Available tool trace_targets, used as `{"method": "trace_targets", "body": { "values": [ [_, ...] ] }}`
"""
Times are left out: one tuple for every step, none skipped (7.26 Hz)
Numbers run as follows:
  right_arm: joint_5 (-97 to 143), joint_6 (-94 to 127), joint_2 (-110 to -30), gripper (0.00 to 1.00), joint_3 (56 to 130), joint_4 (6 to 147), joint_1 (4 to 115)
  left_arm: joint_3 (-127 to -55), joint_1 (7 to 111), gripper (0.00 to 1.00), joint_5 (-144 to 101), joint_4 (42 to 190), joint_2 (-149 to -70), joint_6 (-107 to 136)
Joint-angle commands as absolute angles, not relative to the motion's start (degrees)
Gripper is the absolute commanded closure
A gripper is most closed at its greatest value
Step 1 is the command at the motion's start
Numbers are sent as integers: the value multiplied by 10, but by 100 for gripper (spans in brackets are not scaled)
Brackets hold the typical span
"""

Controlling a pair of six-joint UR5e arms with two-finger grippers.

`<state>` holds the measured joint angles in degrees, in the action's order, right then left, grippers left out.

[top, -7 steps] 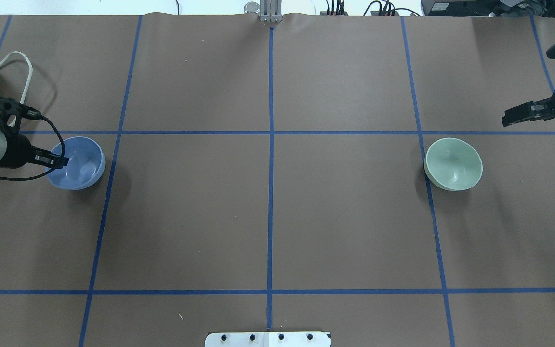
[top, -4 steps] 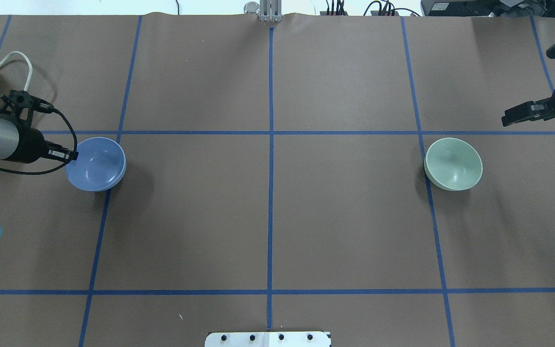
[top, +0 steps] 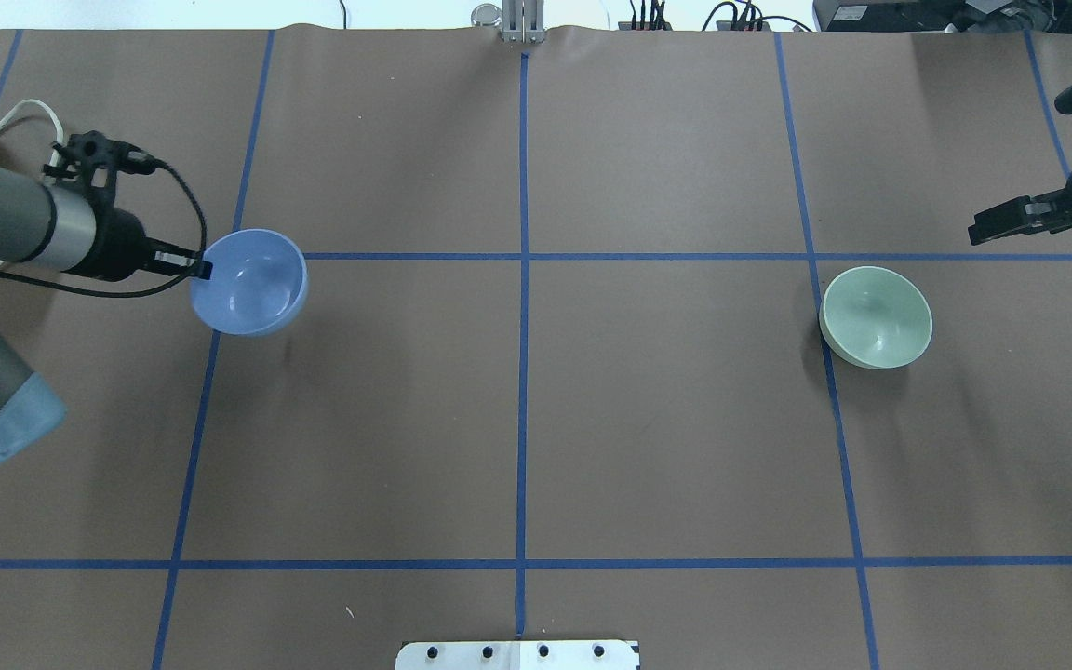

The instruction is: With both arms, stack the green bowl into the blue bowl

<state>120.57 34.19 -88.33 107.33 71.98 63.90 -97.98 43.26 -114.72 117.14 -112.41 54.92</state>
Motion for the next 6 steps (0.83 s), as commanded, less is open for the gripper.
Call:
{"method": "trace_targets", "body": {
  "values": [
    [1205, 342, -883, 0, 1072, 720, 639, -975, 341, 100, -1061, 1109, -1200, 619],
    [1205, 342, -883, 0, 1073, 720, 639, -958, 304, 100, -1021, 1080, -1240, 641],
    [1205, 342, -883, 0, 1072, 720, 639, -941, 290, 100, -1012, 1073, -1262, 644],
    [1205, 342, -883, 0, 1072, 720, 639, -920, 285, 100, -1010, 1073, -1281, 656],
    [1206, 342, -882, 0, 1072, 720, 639, -910, 280, 100, -999, 1073, -1289, 657],
    [1206, 342, -882, 0, 1071, 720, 639, -909, 274, 100, -989, 1073, -1288, 657]
  ]
}}
